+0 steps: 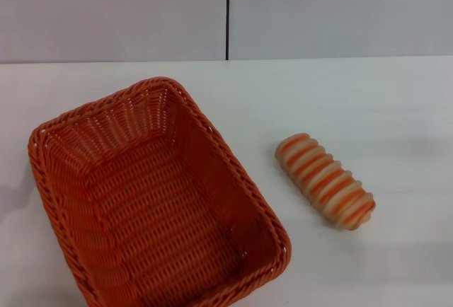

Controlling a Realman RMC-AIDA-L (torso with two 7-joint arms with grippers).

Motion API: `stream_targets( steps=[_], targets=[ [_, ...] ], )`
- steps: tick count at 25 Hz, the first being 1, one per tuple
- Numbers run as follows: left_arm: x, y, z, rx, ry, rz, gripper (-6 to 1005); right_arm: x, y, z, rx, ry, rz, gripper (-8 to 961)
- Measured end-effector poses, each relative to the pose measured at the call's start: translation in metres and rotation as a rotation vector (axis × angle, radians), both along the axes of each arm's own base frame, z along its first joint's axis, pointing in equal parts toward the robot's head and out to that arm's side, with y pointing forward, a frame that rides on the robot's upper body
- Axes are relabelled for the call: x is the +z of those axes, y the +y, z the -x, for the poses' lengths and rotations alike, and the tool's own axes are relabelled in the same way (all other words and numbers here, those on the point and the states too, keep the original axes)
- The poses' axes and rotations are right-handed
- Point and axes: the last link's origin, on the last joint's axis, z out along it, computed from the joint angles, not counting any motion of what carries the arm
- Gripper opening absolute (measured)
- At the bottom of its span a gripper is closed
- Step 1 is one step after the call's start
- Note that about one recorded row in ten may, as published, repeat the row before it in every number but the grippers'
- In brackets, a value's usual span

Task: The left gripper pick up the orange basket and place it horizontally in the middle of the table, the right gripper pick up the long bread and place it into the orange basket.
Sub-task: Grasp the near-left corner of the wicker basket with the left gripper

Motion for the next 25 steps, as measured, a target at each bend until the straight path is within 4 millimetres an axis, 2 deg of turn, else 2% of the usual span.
stream_targets(
  steps=[8, 11, 14, 15, 17, 18, 19, 21, 23, 25],
  targets=[
    [0.01, 0.002, -0.003, -0.068, -0.012, 0.029, 758, -0.002, 0.002, 0.001, 0.003, 0.0, 0.014, 683],
    [0.023, 0.009, -0.005, -0.13, -0.032, 0.07, 758, -0.002, 0.001, 0.0, 0.0, 0.0, 0.015, 682],
    [0.047, 0.022, -0.007, -0.18, -0.044, 0.125, 759, -0.003, 0.0, 0.001, 0.003, 0.002, 0.014, 682],
    [0.047, 0.022, -0.007, -0.18, -0.044, 0.125, 760, -0.003, 0.0, 0.001, 0.003, 0.002, 0.014, 682],
    [0.059, 0.032, -0.009, -0.189, -0.041, 0.182, 761, -0.003, 0.0, 0.001, 0.003, 0.002, 0.015, 682],
    [0.071, 0.046, -0.01, -0.171, -0.034, 0.266, 762, -0.003, 0.0, 0.001, 0.002, 0.003, 0.015, 683],
    [0.071, 0.046, -0.01, -0.171, -0.034, 0.266, 762, -0.003, 0.0, 0.001, 0.002, 0.003, 0.015, 683],
    [0.081, 0.062, -0.014, -0.14, -0.035, 0.364, 764, -0.003, 0.0, 0.0, 0.001, 0.003, 0.016, 683],
    [0.096, 0.083, -0.029, -0.106, 0.011, 0.5, 765, -0.004, -0.001, -0.001, -0.006, 0.007, 0.017, 683],
    [0.1, 0.089, -0.035, -0.1, 0.038, 0.531, 765, -0.004, -0.001, -0.001, -0.009, 0.01, 0.017, 684]
  ],
)
